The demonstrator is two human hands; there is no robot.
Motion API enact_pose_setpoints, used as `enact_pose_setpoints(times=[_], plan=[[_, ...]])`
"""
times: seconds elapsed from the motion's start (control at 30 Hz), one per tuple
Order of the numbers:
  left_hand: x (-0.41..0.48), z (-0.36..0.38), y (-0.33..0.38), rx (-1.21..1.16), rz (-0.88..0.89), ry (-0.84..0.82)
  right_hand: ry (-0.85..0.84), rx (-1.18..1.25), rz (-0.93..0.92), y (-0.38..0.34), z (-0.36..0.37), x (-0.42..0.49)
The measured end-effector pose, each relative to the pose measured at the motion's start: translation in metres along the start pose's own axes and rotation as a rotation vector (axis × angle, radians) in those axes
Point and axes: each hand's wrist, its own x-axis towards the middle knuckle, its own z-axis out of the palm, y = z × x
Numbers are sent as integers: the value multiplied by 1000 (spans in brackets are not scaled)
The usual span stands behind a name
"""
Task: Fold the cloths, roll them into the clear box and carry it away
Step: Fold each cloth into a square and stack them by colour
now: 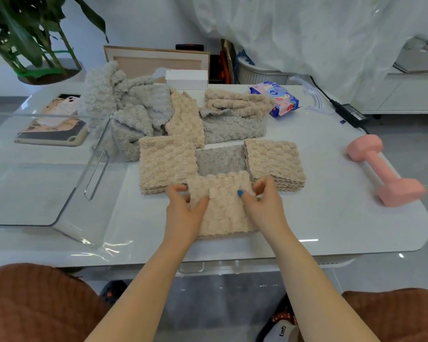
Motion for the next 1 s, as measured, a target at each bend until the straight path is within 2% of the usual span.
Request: enact_pose_setpoints(times=[0.1,0.2,0.27,0.43,0.53,0.7,0.87,1.0], plan=[[12,9,17,-69,183,-6,82,225,10,-9,-22,12],[27,12,30,83,365,53,-61,373,102,-23,-34,24],[39,6,34,116,397,102,-151,379,104,-34,-29,34],[78,-31,36,201,393,257,-141,277,-47,-79,22,66],[109,-51,35,301,357,299,-186,204,-71,-95,59,88],[131,-59,-16,491,169,141,-286,-49,-25,-49,112,101],[132,-53,-27,499,156,133,-291,-240,-150,-30,121,93],[128,-51,-33,521,156,142,-364,-290,-138,-35,117,95]])
